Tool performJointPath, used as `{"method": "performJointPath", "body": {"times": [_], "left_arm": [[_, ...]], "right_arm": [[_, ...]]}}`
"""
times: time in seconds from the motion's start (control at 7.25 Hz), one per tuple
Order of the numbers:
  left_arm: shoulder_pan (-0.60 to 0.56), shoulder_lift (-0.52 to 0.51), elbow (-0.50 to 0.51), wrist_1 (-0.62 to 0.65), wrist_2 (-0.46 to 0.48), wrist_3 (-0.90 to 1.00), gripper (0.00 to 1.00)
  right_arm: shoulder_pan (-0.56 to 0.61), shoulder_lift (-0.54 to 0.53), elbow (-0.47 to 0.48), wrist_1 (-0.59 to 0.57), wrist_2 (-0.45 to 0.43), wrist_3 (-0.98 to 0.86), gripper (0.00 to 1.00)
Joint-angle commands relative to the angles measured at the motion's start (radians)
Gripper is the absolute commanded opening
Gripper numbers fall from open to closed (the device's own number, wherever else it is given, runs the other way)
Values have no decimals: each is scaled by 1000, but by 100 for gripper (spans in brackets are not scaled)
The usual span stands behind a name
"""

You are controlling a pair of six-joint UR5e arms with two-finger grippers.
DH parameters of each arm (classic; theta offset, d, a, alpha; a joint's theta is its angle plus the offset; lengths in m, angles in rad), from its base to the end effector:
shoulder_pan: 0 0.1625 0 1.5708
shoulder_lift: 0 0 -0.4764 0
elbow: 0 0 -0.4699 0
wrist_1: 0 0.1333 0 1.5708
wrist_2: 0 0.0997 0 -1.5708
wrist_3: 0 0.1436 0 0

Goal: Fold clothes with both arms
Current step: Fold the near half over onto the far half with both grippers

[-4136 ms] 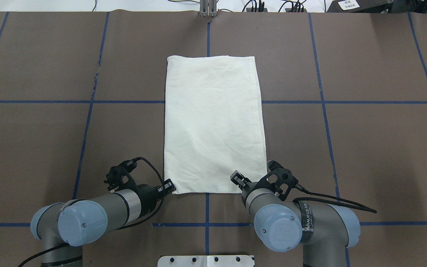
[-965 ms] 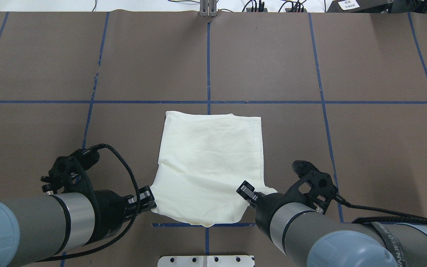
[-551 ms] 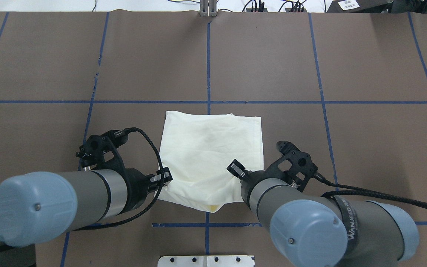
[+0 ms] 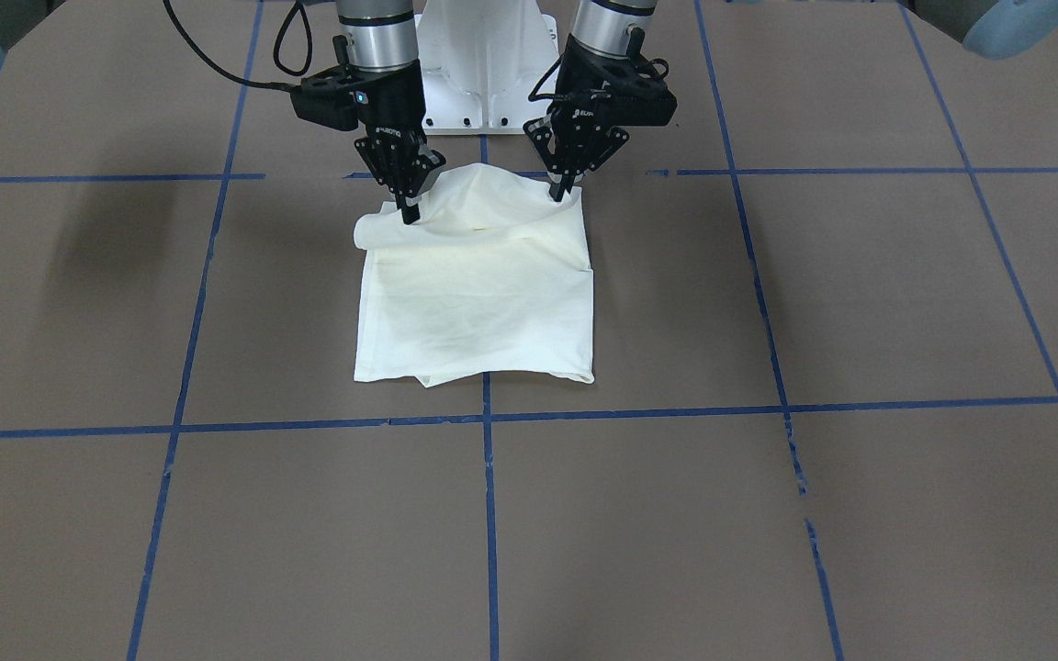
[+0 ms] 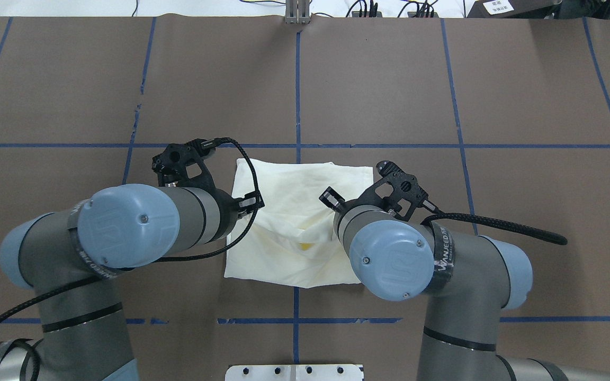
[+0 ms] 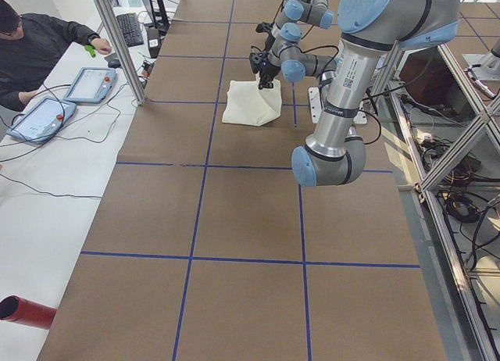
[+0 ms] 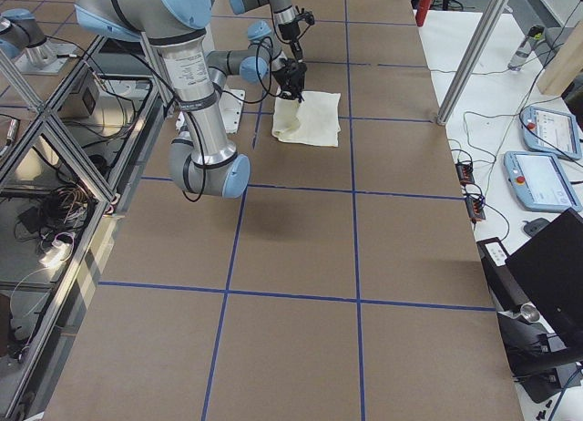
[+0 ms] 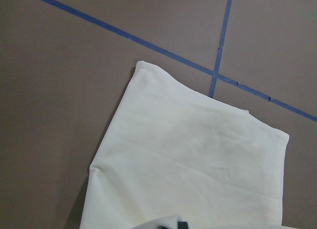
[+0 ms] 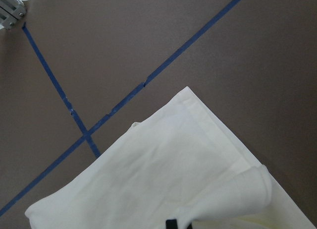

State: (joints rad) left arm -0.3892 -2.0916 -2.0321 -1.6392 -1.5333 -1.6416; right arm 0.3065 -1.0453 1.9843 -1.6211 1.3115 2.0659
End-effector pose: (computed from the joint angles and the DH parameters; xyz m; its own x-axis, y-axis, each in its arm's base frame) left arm 0.5692 -0.3833 0.1698 0.4298 -0.2527 -0.8668 0.4408 0.8966 -0.0428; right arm -0.6037 -0.3695 0.2055 0.3002 0.5767 0.7598 -0.7092 0.6677 -0.2266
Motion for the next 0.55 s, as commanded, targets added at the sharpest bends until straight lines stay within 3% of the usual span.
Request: {"method": "performJointPath", "body": {"times": [0.0,0.41], "left_arm": [[-37,-21,93,-43,2,22,0],[-73,-39,177,-57,4,72,0]], "right_arm": [[31,1,-106,81,8,-35,0],[37,1,-142,81,8,-52,0]]}}
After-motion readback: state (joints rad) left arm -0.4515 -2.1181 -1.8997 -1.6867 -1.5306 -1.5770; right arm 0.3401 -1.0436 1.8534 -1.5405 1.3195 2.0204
